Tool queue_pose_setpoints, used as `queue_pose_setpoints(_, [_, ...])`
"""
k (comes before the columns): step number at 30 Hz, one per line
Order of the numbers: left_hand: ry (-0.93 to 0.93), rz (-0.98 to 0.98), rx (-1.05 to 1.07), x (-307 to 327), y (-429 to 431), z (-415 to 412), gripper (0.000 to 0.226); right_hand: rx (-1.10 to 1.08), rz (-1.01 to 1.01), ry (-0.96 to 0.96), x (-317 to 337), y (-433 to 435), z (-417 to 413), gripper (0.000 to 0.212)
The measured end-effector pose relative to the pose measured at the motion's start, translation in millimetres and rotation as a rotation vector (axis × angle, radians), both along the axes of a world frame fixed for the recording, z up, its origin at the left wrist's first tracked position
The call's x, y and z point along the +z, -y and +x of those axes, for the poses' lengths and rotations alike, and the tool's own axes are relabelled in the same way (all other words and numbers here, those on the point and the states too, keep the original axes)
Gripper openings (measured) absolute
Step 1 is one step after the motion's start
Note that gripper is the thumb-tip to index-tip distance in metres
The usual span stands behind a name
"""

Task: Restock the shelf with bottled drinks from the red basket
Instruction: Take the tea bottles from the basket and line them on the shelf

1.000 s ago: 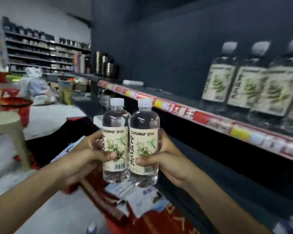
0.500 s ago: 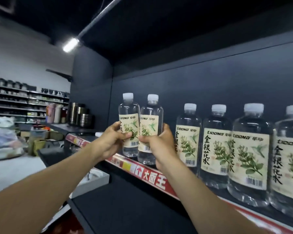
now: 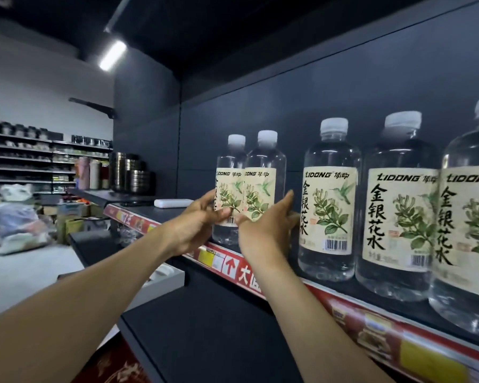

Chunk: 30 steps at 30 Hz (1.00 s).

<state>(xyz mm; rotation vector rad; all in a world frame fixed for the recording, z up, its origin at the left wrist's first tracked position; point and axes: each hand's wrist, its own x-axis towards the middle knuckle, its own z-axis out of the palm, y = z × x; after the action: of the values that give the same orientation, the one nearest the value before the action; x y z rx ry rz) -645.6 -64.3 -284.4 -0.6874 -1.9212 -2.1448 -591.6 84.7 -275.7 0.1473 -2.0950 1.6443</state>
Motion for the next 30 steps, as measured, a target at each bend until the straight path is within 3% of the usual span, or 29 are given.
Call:
queue_pose_setpoints(13, [-0.03, -0.195, 0.081, -0.6, -15.5, 15.6, 0.042, -0.112, 0.163, -0.046, 1.1, -10.1, 22.7, 0.098])
queue_pose_setpoints(17, [-0.071, -0.463, 0.333, 3.9, -20.9, 45.1, 0.04, -0.097, 0.193, 0.004, -0.4, -5.1, 46.8, 0.106])
queue_pose_setpoints(21, [-0.096, -0.899, 0.66, -7.4, -1.3, 92.7, 0.075, -0.062, 0.334, -0.062, -23.0, 14.2, 85.3, 0.098])
queue_pose_setpoints(26, [-0.105, -1.47, 0.951, -56.4, 35.4, 204.0, 0.067, 0.11, 0.648, -0.183, -85.7, 35.7, 142.7, 0.075])
queue_pose_setpoints(30, [0.045, -1.673, 1.032, -129.0, 66.7, 317.8, 0.064, 0.327, 0.913, -0.173, -162.2, 52.5, 203.5, 0.067])
